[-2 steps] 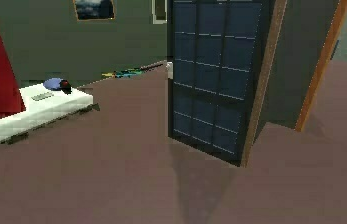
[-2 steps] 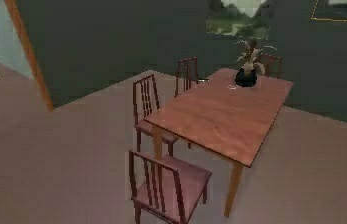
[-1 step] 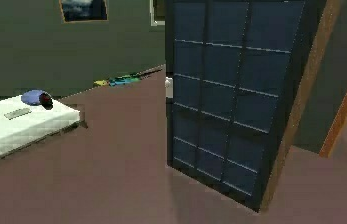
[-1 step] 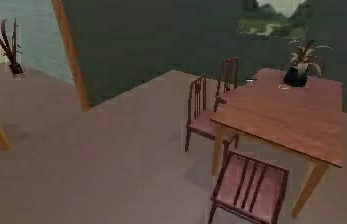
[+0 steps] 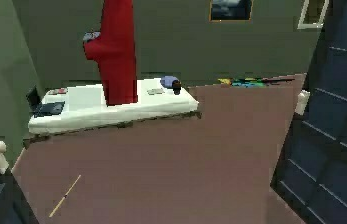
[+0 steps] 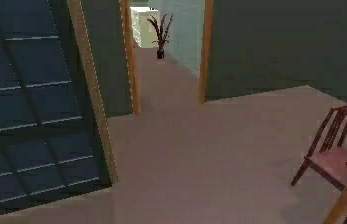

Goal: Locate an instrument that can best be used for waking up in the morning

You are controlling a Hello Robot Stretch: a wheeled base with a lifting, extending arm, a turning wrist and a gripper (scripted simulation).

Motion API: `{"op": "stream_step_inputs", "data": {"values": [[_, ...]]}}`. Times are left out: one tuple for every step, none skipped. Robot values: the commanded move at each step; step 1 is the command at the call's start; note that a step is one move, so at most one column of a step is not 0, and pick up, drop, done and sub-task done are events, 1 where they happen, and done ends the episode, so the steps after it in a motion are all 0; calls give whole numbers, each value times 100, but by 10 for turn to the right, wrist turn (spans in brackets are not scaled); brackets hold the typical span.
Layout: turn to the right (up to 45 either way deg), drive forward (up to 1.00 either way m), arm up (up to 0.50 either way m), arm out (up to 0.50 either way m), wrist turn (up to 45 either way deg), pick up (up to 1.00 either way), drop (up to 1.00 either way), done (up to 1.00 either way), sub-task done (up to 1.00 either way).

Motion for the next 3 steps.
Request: {"op": "stream_step_inputs", "data": {"values": [[0, 100, 0, 0, 0, 0, 0, 0, 0], [-30, 0, 0, 0, 0, 0, 0, 0, 0], [0, 80, 0, 0, 0, 0, 0, 0, 0]]}}
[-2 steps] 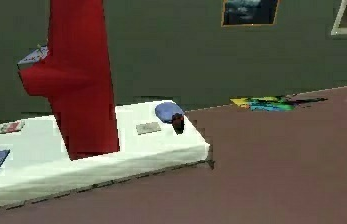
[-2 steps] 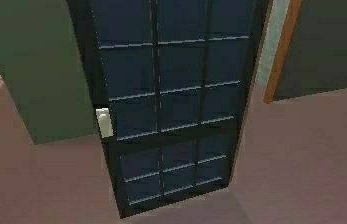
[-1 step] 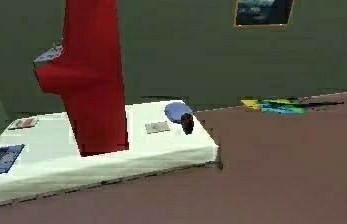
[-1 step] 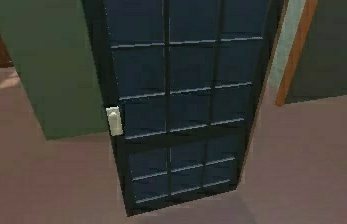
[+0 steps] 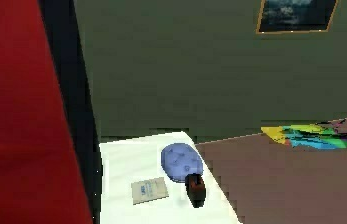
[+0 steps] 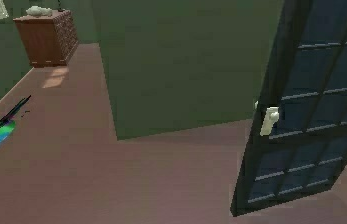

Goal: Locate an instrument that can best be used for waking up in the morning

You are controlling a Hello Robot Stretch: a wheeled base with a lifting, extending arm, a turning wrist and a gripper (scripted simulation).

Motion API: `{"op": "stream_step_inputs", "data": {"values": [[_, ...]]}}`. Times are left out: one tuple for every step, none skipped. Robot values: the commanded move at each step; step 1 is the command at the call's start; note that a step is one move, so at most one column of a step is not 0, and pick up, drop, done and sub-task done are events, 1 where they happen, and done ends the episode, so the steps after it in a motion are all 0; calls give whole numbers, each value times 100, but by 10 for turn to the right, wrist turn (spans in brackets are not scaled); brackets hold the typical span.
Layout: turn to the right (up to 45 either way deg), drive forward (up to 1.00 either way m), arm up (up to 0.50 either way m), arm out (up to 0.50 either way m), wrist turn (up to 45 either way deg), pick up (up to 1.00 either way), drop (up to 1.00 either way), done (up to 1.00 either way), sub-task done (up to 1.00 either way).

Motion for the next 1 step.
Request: {"op": "stream_step_inputs", "data": {"values": [[0, 0, 0, 0, 0, 0, 0, 100, 0]]}}
